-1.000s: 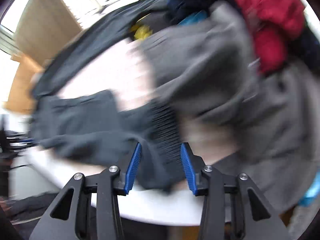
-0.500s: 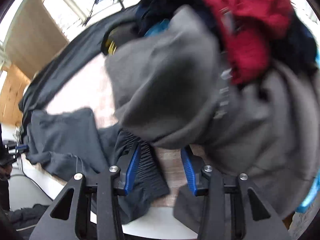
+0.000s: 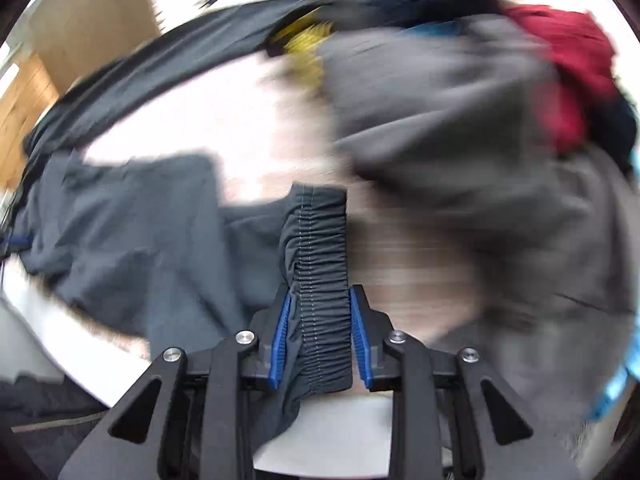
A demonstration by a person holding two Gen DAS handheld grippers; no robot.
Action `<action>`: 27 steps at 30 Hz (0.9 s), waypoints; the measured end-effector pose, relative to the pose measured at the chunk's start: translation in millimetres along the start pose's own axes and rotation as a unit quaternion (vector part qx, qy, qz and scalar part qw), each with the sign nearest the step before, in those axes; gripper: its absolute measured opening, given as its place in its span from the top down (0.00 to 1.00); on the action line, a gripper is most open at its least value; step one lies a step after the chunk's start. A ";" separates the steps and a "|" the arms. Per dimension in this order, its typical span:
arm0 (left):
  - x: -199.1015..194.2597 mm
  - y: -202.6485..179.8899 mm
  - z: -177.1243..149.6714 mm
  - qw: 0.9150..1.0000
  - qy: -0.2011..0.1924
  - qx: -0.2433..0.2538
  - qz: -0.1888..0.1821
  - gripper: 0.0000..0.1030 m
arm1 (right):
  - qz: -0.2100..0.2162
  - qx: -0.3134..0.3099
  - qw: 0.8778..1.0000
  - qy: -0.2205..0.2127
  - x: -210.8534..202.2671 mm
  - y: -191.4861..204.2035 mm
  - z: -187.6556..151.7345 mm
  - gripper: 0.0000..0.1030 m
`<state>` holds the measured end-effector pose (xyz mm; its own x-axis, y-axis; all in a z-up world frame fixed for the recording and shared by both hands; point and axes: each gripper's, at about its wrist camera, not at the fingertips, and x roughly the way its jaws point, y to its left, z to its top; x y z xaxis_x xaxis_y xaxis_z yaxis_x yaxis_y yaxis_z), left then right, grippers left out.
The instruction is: Fold clothes
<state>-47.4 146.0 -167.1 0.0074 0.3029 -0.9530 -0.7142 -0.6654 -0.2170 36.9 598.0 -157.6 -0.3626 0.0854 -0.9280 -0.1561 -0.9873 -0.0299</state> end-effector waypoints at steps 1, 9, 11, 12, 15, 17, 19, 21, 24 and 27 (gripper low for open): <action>-2.9 0.3 -2.3 1.000 -0.002 0.001 -0.001 0.83 | -0.037 0.022 0.999 -0.017 -10.5 -11.8 0.3 0.74; -25.9 27.1 -34.7 0.999 -0.020 -0.034 0.029 0.76 | -0.160 0.036 0.986 -0.011 -21.9 -48.3 15.8 0.66; -37.6 43.4 -54.1 0.996 -0.030 -0.066 0.045 0.76 | -0.177 0.035 0.983 -0.025 -37.3 -44.8 13.7 0.53; -43.9 53.7 -65.8 0.994 -0.037 -0.088 0.049 0.76 | -0.171 0.040 0.984 -0.031 -48.0 -43.6 13.6 0.53; -55.3 81.8 -101.5 0.984 -0.047 -0.154 0.074 0.74 | -0.122 0.050 0.990 -0.052 -81.1 -41.0 16.3 0.53; -60.8 103.5 -127.6 0.976 -0.044 -0.188 0.105 0.73 | -0.052 0.032 0.996 -0.060 -100.2 -30.2 20.8 0.53; -63.7 124.4 -151.0 0.965 -0.042 -0.221 0.133 0.73 | -0.006 -0.015 0.998 -0.062 -109.7 5.4 26.3 0.53; -71.1 147.2 -173.5 0.955 -0.057 -0.257 0.134 0.73 | 0.039 -0.077 0.994 -0.061 -114.5 64.8 30.5 0.52; -76.3 175.2 -194.3 0.948 -0.066 -0.281 0.135 0.71 | 0.148 -0.169 0.974 -0.033 -105.1 145.3 30.9 0.44; -72.1 192.8 -202.3 0.951 -0.058 -0.265 0.150 0.67 | 0.205 -0.264 0.943 -0.003 -95.6 230.9 16.1 0.44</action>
<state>-44.1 -142.1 -183.0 -0.2394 0.0986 -0.9659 -0.2193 -0.9746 -0.0451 20.7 364.0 -69.8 -0.2983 -0.3183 -0.8998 0.4763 -0.8666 0.1487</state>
